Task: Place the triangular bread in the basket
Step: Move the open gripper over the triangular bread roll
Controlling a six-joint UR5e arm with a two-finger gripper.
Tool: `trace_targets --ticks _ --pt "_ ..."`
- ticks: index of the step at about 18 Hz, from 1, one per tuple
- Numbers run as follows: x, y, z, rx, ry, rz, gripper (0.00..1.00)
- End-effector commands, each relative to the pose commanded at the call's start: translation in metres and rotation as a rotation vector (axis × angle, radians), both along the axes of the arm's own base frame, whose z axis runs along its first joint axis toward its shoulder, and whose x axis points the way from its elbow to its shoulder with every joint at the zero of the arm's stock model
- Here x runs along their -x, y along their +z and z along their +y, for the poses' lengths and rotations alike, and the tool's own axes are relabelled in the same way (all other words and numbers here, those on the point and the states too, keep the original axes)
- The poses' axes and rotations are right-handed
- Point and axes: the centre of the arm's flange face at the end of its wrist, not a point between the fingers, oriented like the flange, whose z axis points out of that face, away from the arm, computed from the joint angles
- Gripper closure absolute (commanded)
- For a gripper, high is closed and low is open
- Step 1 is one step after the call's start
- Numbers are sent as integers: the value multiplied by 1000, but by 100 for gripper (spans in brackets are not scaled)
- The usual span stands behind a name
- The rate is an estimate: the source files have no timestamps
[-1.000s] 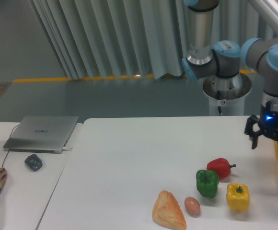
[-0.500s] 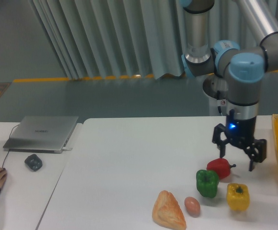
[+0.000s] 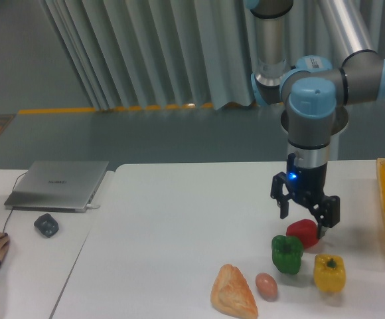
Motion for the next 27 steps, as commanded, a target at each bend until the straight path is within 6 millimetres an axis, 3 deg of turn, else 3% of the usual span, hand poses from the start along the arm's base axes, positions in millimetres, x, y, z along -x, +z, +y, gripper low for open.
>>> trace_targets --ticks 4,8,13,17,24,27 --pt "-4 -12 8 9 -2 -5 0" --pt "-12 -30 24 28 115 -4 0" --pt "-44 -57 53 37 136 20 0" --pt "-58 -56 66 24 161 8 0" --pt "-73 -78 93 -15 294 -28 0" --pt "-77 -79 95 -15 295 -30 0"
